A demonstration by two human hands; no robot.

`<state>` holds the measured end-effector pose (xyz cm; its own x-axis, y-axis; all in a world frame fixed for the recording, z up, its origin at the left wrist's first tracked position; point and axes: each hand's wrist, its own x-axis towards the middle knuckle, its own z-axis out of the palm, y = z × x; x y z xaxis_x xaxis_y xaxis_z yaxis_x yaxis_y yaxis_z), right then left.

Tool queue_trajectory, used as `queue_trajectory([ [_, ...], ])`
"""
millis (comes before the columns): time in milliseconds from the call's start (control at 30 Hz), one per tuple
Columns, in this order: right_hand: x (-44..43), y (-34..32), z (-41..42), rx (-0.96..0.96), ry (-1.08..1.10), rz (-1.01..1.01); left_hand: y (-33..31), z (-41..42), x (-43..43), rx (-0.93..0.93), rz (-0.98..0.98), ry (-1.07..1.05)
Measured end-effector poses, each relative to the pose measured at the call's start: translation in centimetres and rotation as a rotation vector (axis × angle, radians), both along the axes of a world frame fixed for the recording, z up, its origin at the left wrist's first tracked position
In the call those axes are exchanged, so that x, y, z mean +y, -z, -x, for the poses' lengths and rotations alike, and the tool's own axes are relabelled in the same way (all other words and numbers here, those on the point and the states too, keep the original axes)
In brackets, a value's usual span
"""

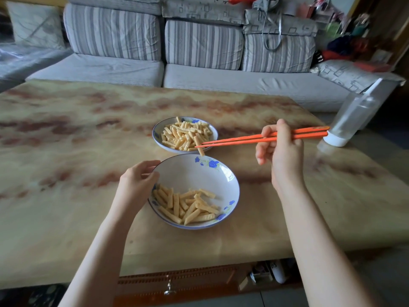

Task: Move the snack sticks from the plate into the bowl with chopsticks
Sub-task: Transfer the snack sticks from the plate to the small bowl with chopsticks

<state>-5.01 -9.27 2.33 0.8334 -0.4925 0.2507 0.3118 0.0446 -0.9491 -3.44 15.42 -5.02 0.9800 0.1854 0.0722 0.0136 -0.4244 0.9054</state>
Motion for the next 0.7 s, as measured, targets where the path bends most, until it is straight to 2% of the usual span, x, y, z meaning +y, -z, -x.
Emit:
queue_trajectory([
  [233, 3.2, 0.8, -3.0, -0.063, 0.010, -0.123, 0.2, -0.3, 0.0, 0.002, 0.008, -0.019],
  [500, 6.7, 1.8, -7.8, -0.018, -0.036, -0.011, 0.3, -0.4, 0.1, 0.010, 0.013, -0.017],
  [700, 6.6, 1.9, -7.7, -0.013, -0.086, 0.021, 0.4, -0.6, 0.2, 0.007, 0.030, -0.017],
])
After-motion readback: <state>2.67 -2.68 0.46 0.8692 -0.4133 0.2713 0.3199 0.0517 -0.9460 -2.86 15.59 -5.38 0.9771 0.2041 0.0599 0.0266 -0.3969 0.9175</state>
